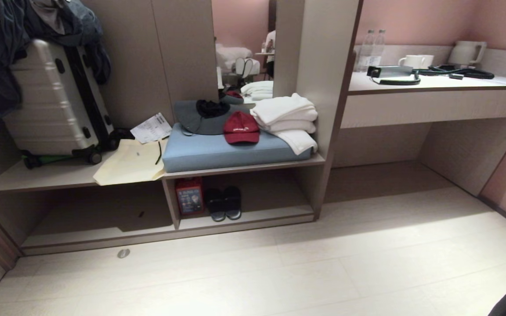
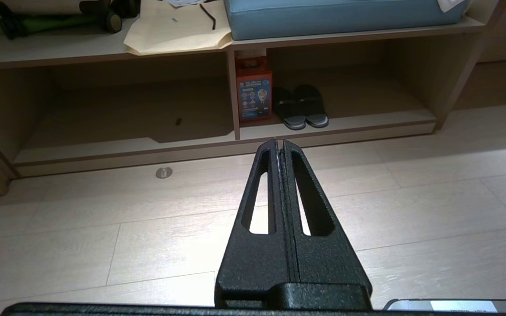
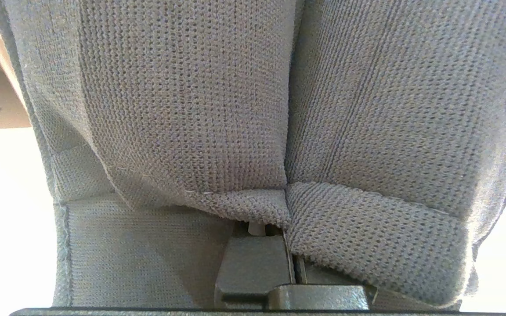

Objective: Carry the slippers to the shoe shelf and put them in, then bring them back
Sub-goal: Place the slippers into the shoe cabinet

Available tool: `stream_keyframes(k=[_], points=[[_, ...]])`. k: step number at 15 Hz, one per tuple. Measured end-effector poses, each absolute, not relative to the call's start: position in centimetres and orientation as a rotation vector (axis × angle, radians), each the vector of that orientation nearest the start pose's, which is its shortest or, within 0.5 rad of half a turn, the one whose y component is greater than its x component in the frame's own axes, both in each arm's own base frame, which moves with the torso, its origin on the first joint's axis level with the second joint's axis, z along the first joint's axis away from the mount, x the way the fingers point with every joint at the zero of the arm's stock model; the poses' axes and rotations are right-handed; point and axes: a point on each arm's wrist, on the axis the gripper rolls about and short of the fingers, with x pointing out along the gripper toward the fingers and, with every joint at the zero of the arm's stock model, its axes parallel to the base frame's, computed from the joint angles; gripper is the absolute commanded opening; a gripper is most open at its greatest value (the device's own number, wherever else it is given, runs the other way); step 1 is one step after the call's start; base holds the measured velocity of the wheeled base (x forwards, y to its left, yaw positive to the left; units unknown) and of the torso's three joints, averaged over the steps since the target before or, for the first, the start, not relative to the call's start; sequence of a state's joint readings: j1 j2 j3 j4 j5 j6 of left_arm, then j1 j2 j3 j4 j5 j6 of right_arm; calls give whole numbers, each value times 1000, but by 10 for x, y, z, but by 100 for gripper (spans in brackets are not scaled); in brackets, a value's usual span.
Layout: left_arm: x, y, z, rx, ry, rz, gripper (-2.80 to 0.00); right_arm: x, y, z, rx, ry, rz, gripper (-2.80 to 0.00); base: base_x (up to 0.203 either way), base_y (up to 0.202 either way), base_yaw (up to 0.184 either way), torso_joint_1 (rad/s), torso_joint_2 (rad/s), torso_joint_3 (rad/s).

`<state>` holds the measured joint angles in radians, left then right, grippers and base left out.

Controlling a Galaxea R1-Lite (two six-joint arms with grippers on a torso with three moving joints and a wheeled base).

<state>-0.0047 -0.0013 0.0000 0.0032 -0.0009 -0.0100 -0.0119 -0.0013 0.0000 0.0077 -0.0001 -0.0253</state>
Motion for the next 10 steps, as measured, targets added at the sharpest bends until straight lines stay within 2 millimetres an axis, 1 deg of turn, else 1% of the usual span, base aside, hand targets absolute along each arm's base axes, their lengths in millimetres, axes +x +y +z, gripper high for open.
stream_keyframes(k=[10], points=[[-23, 0, 75, -9, 2, -6, -280, -23, 0, 75, -25, 7, -13, -280, 0, 0, 0, 0, 0, 0]])
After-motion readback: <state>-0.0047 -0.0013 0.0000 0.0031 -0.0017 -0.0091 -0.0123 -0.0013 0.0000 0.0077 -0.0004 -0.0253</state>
